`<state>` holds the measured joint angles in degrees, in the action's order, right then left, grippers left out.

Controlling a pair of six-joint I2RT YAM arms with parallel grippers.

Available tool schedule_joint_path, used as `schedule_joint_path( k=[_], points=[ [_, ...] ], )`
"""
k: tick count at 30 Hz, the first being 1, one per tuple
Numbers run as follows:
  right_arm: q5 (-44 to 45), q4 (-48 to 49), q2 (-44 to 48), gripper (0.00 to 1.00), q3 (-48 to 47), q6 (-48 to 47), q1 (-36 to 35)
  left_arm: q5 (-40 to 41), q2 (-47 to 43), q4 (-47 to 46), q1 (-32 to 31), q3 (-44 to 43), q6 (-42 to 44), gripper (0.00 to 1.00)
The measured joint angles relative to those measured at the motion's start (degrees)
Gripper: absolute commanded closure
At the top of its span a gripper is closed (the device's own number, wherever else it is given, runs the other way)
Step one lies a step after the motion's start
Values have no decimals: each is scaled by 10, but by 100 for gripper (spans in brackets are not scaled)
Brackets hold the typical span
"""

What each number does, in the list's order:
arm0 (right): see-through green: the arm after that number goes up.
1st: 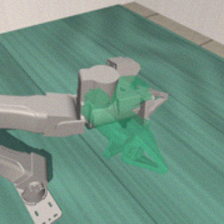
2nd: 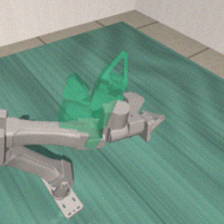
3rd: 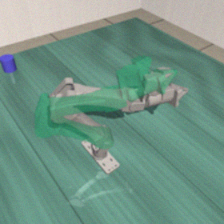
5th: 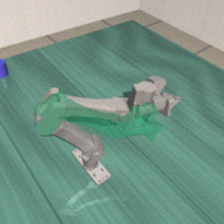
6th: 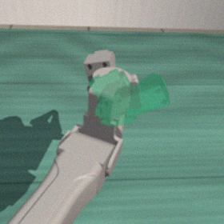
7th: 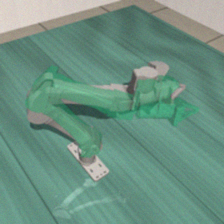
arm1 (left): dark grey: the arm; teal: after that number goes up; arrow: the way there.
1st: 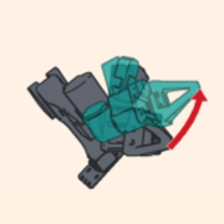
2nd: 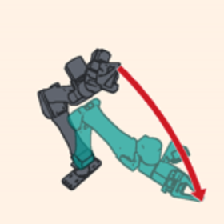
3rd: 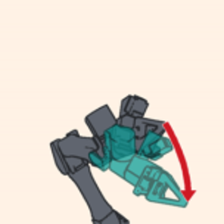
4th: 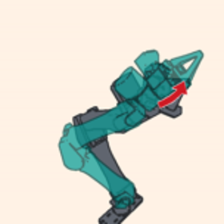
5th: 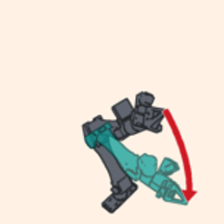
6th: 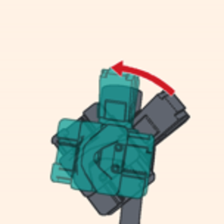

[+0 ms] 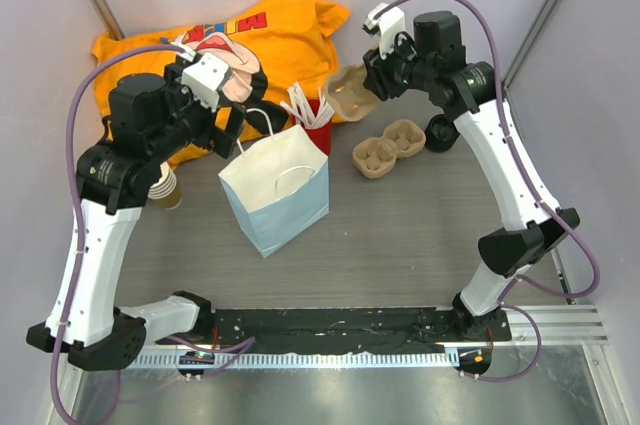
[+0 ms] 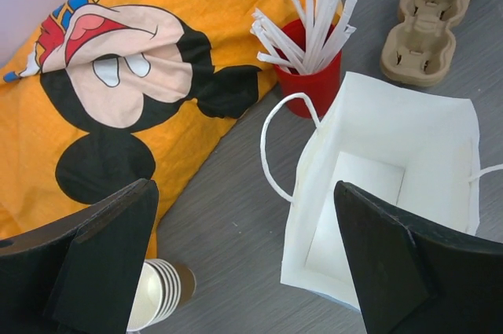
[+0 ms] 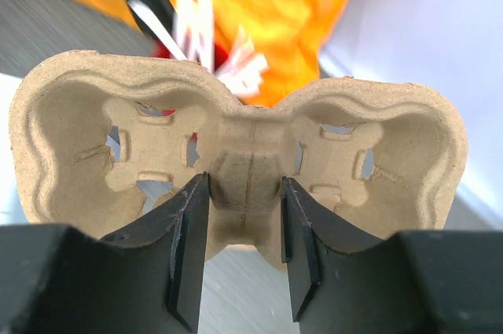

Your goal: Pack the takeout coffee

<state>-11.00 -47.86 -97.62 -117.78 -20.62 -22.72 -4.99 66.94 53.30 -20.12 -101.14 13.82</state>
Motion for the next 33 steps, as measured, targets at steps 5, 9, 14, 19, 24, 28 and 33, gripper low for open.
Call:
schedule_joint_path(
  k=[5, 9, 14, 19, 24, 28, 33],
  points=[
    [-13, -7, 19, 71, -61, 29, -43, -5, 30, -2, 0, 4, 38, 0],
    [-60, -14, 29, 71, -68, 56, -54, -15, 51, -3, 6, 14, 62, 0],
    [-121, -27, 28, 71, -74, 83, -66, -47, 78, -5, 38, 13, 72, 5],
    [-186, -31, 28, 71, -77, 107, -74, -113, 110, -6, 96, 4, 73, 11],
    [-261, -24, 28, 71, -76, 139, -77, -178, 133, -6, 129, 3, 70, 11],
    [-318, -5, 22, 72, -76, 171, -77, -229, 136, -6, 133, 3, 59, 11],
    [-383, 36, -10, 72, -74, 226, -84, -263, 135, -10, 133, 6, 43, 11]
  ],
)
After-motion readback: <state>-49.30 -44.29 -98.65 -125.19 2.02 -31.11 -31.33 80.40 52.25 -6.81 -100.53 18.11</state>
